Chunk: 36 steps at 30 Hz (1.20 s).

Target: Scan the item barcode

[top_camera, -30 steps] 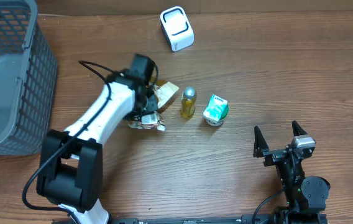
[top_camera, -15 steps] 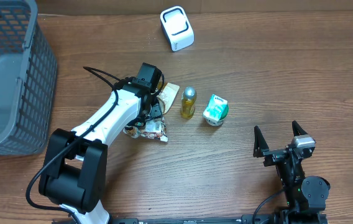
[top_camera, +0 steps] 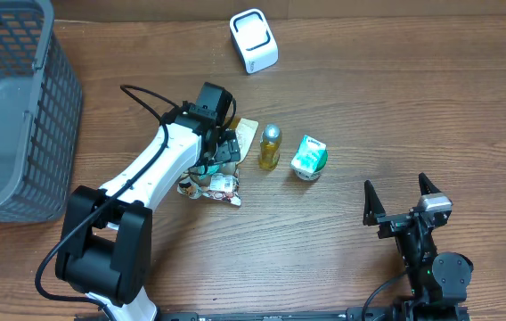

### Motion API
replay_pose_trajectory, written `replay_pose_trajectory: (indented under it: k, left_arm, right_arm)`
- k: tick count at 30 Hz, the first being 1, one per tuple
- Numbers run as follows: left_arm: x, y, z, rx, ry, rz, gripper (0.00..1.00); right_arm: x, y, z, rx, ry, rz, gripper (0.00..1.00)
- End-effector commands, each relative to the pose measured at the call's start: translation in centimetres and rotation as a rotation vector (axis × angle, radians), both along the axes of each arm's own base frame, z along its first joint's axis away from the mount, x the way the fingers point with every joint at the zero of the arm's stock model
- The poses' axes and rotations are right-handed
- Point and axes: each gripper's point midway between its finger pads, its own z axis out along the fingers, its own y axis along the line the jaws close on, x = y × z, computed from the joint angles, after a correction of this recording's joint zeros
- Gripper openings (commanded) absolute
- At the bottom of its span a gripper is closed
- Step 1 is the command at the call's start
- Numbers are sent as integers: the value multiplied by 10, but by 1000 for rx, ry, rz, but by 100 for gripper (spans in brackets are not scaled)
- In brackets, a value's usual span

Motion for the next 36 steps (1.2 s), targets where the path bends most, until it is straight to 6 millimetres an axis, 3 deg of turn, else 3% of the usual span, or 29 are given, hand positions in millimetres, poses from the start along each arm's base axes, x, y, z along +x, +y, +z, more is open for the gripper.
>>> replay_pose_trajectory:
  k: [1, 5, 8, 18, 23, 28, 36]
  left_arm:
    - [11, 3, 10, 11, -45, -1, 100]
    - [13, 3, 9, 7, -52, 5, 100]
    - [12, 3, 9, 7, -49, 5, 94]
    - [4, 6, 6, 25, -14, -9, 47]
    - [8, 6, 26, 27, -25, -33, 40]
    - [0, 7, 42, 34, 10, -51, 18]
    - [-31, 6, 33, 28, 148, -186, 16]
  right_arm:
    - [0, -2, -3, 5, 0, -8, 100]
    - [0, -2, -3, 5, 0, -8, 100]
    - [0, -2, -3, 5, 0, -8, 100]
    - [0, -2, -3, 5, 0, -8, 100]
    - [0, -2, -3, 5, 0, -8, 100]
    - [0, -2, -3, 5, 0, -8, 100]
    - [0, -2, -3, 5, 0, -8, 100]
